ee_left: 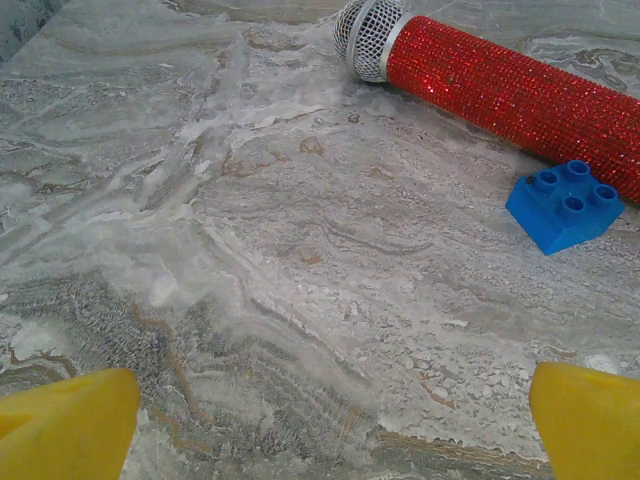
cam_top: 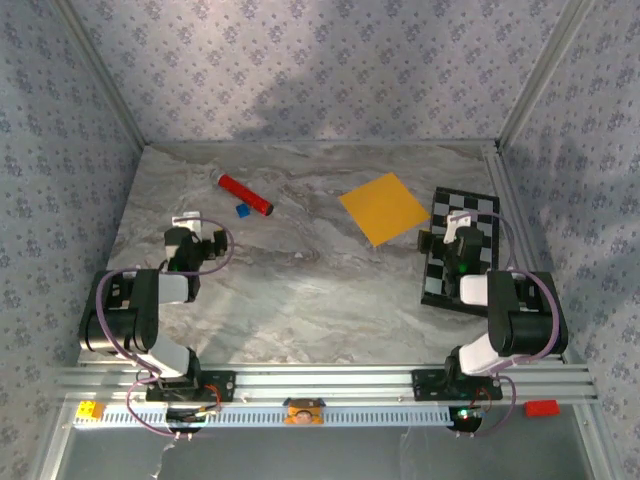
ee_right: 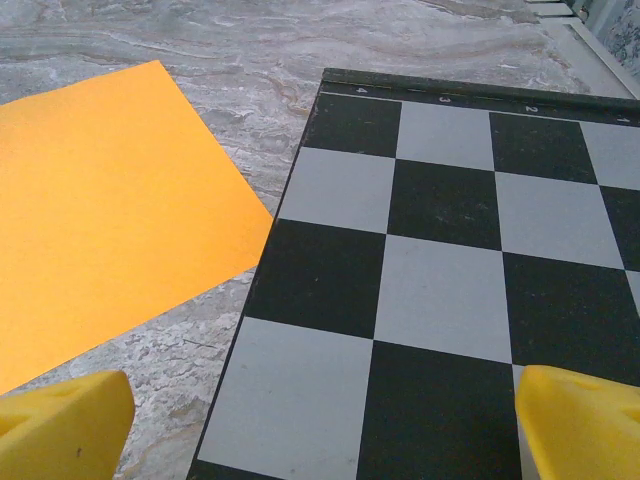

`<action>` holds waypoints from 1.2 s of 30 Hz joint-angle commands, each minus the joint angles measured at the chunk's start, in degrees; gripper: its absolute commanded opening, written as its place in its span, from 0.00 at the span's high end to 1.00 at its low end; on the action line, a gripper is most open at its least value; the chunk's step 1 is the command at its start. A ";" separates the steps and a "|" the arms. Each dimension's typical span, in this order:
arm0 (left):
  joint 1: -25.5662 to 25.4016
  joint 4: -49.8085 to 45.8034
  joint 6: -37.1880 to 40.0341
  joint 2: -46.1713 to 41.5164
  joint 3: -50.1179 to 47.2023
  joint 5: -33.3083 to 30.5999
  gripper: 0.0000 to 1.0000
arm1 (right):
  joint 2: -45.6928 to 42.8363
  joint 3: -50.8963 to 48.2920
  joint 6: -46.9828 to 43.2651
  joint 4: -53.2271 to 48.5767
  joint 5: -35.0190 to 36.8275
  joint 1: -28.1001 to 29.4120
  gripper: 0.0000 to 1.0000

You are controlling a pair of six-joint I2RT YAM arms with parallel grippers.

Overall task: Fold a paper plane with a square sheet of paper (pick it up from the middle)
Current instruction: Move the square sheet of paper to the center of the table.

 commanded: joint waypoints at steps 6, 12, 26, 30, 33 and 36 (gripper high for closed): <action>0.50 2.46 0.71 0.43 1.32 1.50 0.00 | 0.69 1.20 -0.87 1.08 -0.32 0.32 0.00; 0.50 2.46 0.73 0.39 1.31 1.50 0.00 | 0.72 1.25 -0.89 0.99 -0.48 0.15 0.00; 0.34 2.51 0.71 0.33 1.25 1.36 0.00 | 0.65 1.14 -1.02 1.25 0.21 0.56 0.00; 0.34 2.64 0.71 0.37 1.15 1.15 0.00 | 0.58 0.98 -1.21 1.42 0.38 0.65 0.00; 0.10 2.97 0.90 0.26 0.93 0.78 0.00 | 0.43 0.68 -1.62 1.82 0.54 1.03 0.00; -0.46 5.43 1.59 -0.47 -0.72 0.72 0.00 | -0.37 0.16 -2.36 2.02 -1.24 1.07 0.00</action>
